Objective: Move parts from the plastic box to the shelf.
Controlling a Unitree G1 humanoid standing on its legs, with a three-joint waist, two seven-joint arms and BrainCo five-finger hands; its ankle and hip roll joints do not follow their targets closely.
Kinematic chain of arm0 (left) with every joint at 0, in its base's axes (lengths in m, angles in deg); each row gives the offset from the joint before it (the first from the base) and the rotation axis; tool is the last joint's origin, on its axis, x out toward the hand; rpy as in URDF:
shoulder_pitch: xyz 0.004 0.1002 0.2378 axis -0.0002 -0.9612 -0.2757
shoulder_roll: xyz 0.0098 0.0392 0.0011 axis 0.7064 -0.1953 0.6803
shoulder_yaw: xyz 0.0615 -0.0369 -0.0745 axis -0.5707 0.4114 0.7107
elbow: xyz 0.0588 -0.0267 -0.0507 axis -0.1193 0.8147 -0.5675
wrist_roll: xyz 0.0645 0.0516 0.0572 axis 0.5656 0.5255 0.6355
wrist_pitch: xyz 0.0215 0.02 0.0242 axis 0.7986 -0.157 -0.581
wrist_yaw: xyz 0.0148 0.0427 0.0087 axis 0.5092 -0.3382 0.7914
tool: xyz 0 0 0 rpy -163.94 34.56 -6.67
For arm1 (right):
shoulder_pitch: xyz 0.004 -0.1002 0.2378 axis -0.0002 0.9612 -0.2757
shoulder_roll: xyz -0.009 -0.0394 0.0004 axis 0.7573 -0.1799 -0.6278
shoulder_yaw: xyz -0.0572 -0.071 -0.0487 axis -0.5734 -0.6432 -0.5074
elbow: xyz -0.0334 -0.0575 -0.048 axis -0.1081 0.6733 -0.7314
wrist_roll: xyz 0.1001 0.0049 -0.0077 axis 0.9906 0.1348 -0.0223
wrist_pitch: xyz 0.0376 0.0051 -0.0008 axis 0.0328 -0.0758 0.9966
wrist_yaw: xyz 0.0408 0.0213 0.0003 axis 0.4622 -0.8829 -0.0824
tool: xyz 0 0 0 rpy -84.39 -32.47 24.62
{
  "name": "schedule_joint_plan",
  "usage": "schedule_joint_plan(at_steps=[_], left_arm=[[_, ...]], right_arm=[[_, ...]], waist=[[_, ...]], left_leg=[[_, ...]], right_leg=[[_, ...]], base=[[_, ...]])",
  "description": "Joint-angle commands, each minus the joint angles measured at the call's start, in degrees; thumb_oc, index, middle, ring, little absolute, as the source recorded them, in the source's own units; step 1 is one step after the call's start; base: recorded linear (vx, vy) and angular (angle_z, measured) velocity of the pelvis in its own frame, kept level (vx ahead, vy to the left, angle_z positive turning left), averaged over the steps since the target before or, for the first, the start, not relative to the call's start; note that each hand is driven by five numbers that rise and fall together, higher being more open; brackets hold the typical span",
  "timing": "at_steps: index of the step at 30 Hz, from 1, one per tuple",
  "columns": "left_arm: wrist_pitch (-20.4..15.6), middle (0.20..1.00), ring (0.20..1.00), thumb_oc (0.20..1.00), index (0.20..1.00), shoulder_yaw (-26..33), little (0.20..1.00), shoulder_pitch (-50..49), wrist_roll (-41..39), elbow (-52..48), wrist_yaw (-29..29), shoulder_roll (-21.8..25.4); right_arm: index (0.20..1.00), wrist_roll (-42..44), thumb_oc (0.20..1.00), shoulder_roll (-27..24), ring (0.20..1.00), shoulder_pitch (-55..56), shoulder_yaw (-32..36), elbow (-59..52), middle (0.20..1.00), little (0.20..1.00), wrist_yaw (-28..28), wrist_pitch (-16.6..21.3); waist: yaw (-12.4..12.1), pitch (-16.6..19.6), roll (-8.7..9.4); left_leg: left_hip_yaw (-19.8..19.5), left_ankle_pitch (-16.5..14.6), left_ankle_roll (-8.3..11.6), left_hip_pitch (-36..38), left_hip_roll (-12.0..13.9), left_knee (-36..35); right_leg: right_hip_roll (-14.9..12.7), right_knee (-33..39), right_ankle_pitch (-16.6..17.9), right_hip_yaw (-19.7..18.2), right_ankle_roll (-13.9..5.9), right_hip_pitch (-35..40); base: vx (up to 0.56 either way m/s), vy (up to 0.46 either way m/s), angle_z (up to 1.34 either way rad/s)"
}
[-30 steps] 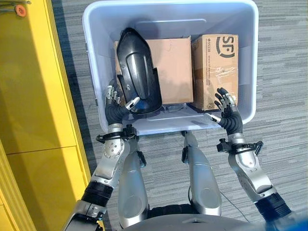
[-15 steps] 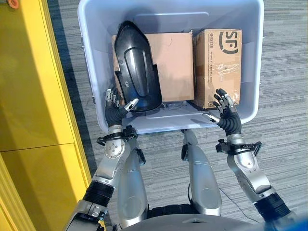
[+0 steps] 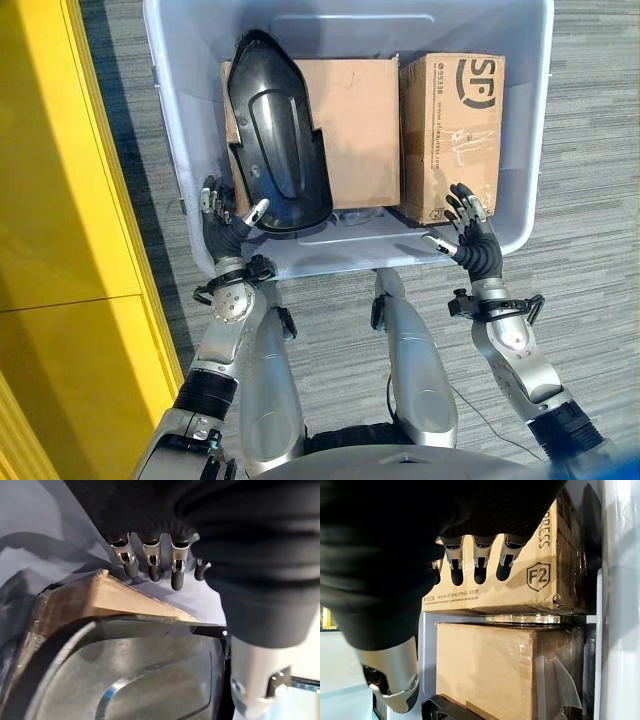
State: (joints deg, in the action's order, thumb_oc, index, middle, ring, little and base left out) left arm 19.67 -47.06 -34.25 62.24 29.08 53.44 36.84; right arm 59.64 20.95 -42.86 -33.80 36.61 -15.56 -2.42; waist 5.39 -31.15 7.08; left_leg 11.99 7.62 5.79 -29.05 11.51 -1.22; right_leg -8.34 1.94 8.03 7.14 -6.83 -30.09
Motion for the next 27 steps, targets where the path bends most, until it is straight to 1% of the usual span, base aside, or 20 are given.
schedule_joint_plan(at_steps=[1,4,5,6,8,14,15,16,17,18,20,21,22,24,25,26,27], left_arm=[[-2.2,1.000,1.000,1.000,1.000,2.5,1.000,2.0,2.7,1.1,-2.6,2.6],[-1.9,1.000,1.000,1.000,1.000,2.4,1.000,3.0,3.5,1.9,-3.2,2.7],[-1.6,1.000,1.000,1.000,1.000,1.9,1.000,5.4,5.1,3.0,-4.7,2.8],[-1.6,1.000,1.000,1.000,1.000,1.8,1.000,5.2,5.1,3.1,-4.7,2.8],[-1.7,1.000,1.000,1.000,1.000,1.5,1.000,7.2,4.9,4.4,-5.4,2.7],[-0.2,1.000,1.000,1.000,1.000,-0.3,1.000,12.1,7.0,8.6,-7.2,2.8],[0.8,1.000,1.000,1.000,1.000,-1.1,1.000,14.1,8.3,11.4,-8.2,2.8],[0.8,1.000,1.000,1.000,1.000,-1.1,1.000,14.3,8.3,11.3,-8.2,2.8],[1.4,1.000,1.000,1.000,1.000,-1.7,1.000,15.6,8.8,13.1,-8.8,2.7],[1.5,1.000,1.000,1.000,1.000,-2.0,1.000,16.5,8.7,14.5,-8.9,2.7],[2.5,1.000,1.000,1.000,1.000,-2.8,1.000,19.1,8.7,18.4,-9.5,2.5],[3.4,1.000,1.000,1.000,1.000,-3.1,1.000,20.4,8.8,21.2,-9.8,2.6],[5.2,1.000,1.000,1.000,1.000,-3.5,1.000,21.9,9.3,25.0,-9.9,2.9],[6.2,1.000,1.000,1.000,1.000,-4.0,1.000,24.2,8.0,29.4,-9.1,2.7],[8.3,1.000,1.000,1.000,1.000,-4.9,1.000,27.6,7.9,34.7,-9.2,2.1],[9.5,1.000,1.000,1.000,1.000,-5.7,1.000,28.2,9.3,35.9,-8.9,2.0],[10.3,0.206,0.206,0.206,0.206,-6.4,0.206,28.4,10.9,36.9,-9.0,2.1]], right_arm=[[1.000,0.8,1.000,-1.1,1.000,1.2,0.7,-3.1,1.000,1.000,0.6,3.6],[1.000,0.8,1.000,-1.2,1.000,1.1,0.5,-3.2,1.000,1.000,0.6,3.7],[1.000,1.0,1.000,-1.2,1.000,0.6,0.1,-2.9,1.000,1.000,0.7,3.8],[1.000,1.0,1.000,-1.2,1.000,0.7,0.0,-2.8,1.000,1.000,0.7,3.8],[1.000,1.2,1.000,-1.2,1.000,0.3,-0.3,-2.7,1.000,1.000,0.8,3.9],[1.000,1.7,1.000,-1.1,1.000,-0.3,-1.1,-2.4,1.000,1.000,0.8,4.0],[1.000,2.2,1.000,-1.0,1.000,-0.5,-1.5,-2.1,1.000,1.000,0.6,4.2],[1.000,2.2,1.000,-1.0,1.000,-0.7,-1.4,-2.2,1.000,1.000,0.6,4.2],[1.000,2.4,1.000,-1.1,1.000,-0.6,-1.8,-2.0,1.000,1.000,0.6,4.2],[1.000,2.5,1.000,-1.2,1.000,-0.7,-1.9,-2.0,1.000,1.000,0.5,4.2],[1.000,2.6,1.000,-1.4,1.000,-1.0,-2.4,-1.9,1.000,1.000,0.4,4.4],[1.000,2.8,1.000,-1.5,1.000,-1.0,-2.7,-1.8,1.000,1.000,0.4,4.5],[1.000,2.7,1.000,-1.8,1.000,-1.0,-2.9,-1.8,1.000,1.000,0.2,4.5],[1.000,2.8,1.000,-2.0,1.000,-0.8,-3.2,-2.0,1.000,1.000,0.1,4.3],[1.000,2.9,1.000,-2.6,1.000,-0.8,-3.8,-2.3,1.000,1.000,-0.2,4.2],[1.000,3.0,1.000,-2.9,1.000,-0.5,-3.8,-2.5,1.000,1.000,-0.3,4.3],[1.000,3.0,1.000,-3.1,1.000,-0.3,-3.8,-2.6,1.000,1.000,-0.4,4.3]], waist=[[-0.6,1.4,2.96],[-0.4,1.4,3.15],[0.0,1.4,3.49],[-0.1,1.4,3.28],[0.2,1.4,3.55],[1.3,1.4,4.42],[1.7,1.4,4.81],[1.8,1.4,5.07],[2.0,1.4,4.95],[2.2,1.4,5.06],[2.8,1.4,5.46],[3.0,1.4,5.51],[3.3,1.4,5.44],[3.7,1.4,5.45],[4.3,1.4,5.40],[4.4,1.4,5.36],[4.4,1.4,5.31]], left_leg=[[-1.3,0.2,2.76,1.6,4.1,0.5],[-1.2,0.2,2.81,1.7,4.2,0.4],[-1.1,0.2,2.82,1.8,4.2,0.4],[-1.4,-1.1,3.27,2.9,4.4,0.2],[-1.4,-1.1,3.29,2.9,4.4,0.2],[-1.0,-1.1,3.38,3.2,4.7,0.4],[-0.9,-1.3,3.40,3.5,4.9,0.6],[-0.6,0.0,2.94,2.4,4.7,0.8],[-0.8,-1.3,3.45,3.7,5.0,0.7],[-0.7,-1.3,3.49,3.7,5.0,0.7],[-0.5,-1.4,3.51,3.9,5.0,0.8],[-0.4,-1.4,3.56,3.9,5.1,0.8],[-0.4,-1.3,3.58,3.9,5.1,0.8],[-0.3,-1.3,3.58,4.0,5.1,0.9],[-0.4,-1.4,3.56,3.7,5.1,1.2],[-0.5,-1.4,3.55,3.6,5.0,1.3],[-0.6,-1.5,3.53,3.5,5.0,1.3]], right_leg=[[-2.7,-2.7,1.0,1.6,-3.41,-0.4],[-2.6,-2.7,0.9,1.4,-3.41,-0.5],[-2.5,-2.8,0.9,1.2,-3.35,-0.7],[-2.3,-2.9,-0.2,1.2,-3.78,0.3],[-2.2,-3.0,-0.2,1.1,-3.77,0.1],[-1.8,-3.3,-0.3,0.6,-3.67,-0.1],[-1.6,-3.4,-0.3,0.3,-3.66,0.0],[-1.8,-3.4,0.8,0.2,-3.24,-1.1],[-1.5,-3.5,-0.3,0.1,-3.63,-0.1],[-1.5,-3.5,-0.3,0.1,-3.67,-0.2],[-1.3,-3.5,-0.1,-0.3,-3.65,-0.3],[-1.2,-3.6,-0.1,-0.4,-3.68,-0.4],[-1.2,-3.7,-0.1,-0.4,-3.67,-0.6],[-1.0,-3.7,0.0,-0.6,-3.59,-0.6],[-1.1,-3.7,0.1,-0.8,-3.57,-0.8],[-1.0,-3.7,0.2,-0.8,-3.55,-0.9],[-1.0,-3.6,0.1,-0.8,-3.51,-0.8]], base=[[-0.06,-0.002,-0.03],[-0.02,0.000,-0.02],[0.07,0.014,-0.01],[0.07,0.016,-0.01],[0.03,0.006,-0.01],[0.00,0.000,0.00],[-0.08,-0.010,-0.01],[0.00,0.000,0.00],[0.00,-0.002,-0.04],[0.06,0.006,-0.07],[-0.01,-0.005,-0.09],[-0.02,0.002,-0.12],[-0.02,0.007,-0.11],[-0.01,0.004,-0.04],[0.00,0.000,0.00],[0.00,0.000,0.00],[0.00,0.000,0.00]])
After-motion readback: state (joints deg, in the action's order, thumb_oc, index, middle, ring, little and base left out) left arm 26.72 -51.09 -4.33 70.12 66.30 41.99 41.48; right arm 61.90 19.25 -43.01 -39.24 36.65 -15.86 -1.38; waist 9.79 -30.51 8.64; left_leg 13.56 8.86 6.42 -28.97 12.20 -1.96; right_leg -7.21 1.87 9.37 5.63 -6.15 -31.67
